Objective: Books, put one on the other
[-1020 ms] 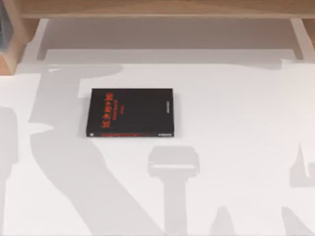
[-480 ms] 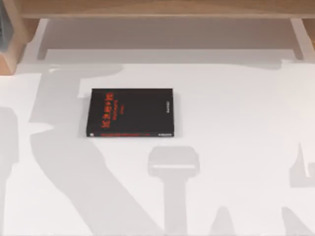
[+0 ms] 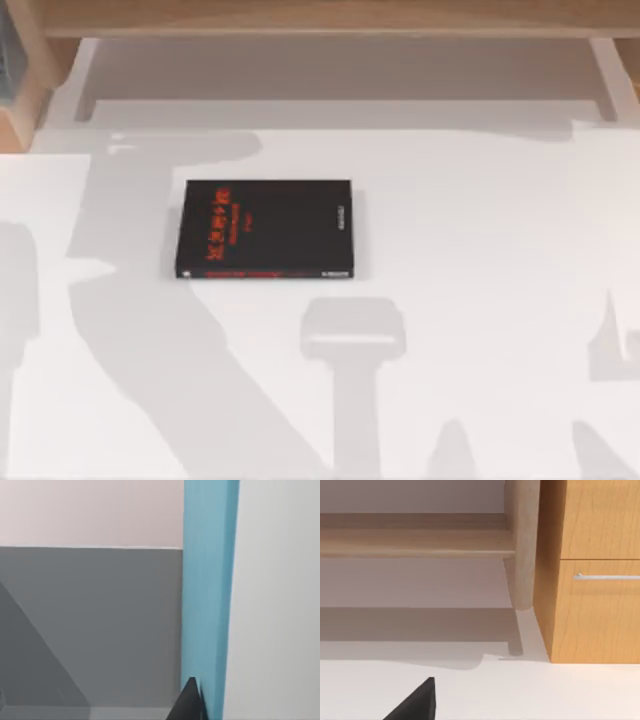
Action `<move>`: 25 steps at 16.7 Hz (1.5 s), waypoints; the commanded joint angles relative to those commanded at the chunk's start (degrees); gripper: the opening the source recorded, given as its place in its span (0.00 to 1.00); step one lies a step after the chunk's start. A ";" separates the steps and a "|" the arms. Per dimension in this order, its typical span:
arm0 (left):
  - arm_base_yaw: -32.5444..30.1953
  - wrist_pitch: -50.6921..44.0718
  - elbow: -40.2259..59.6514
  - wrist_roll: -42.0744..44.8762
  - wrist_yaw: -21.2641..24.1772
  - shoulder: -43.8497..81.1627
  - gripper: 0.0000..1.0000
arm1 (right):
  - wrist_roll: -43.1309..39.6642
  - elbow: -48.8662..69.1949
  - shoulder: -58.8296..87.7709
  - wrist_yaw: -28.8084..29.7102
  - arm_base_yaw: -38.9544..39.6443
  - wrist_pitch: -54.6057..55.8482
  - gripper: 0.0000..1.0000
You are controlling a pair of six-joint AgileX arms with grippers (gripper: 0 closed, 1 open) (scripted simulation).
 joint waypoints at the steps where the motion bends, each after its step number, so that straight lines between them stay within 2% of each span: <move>1: 0.00 0.00 0.00 0.00 0.00 0.00 0.00 | 0.00 0.00 0.00 0.00 0.00 0.00 1.00; 5: -0.41 0.25 -0.06 1.15 -0.87 -0.56 0.00 | 0.00 0.00 0.00 0.00 0.00 0.00 1.00; 8: -0.94 1.20 -1.12 6.32 -4.87 -4.38 0.00 | 0.00 0.00 0.00 0.00 0.00 0.00 1.00; 12: -2.81 3.35 -2.98 17.51 -13.44 -12.98 0.00 | 0.00 0.00 0.00 0.00 0.00 0.00 1.00; 17: -7.99 6.59 -5.38 34.10 -25.52 -26.02 0.00 | 0.00 0.00 0.00 0.00 0.00 0.00 1.00; 21: -14.44 8.09 -8.94 46.18 -34.67 -35.43 0.00 | 0.00 0.00 0.00 0.00 0.00 0.00 1.00; 25: -23.40 7.97 -14.46 55.37 -42.21 -41.86 0.00 | 0.00 0.00 0.00 0.00 0.00 0.00 1.00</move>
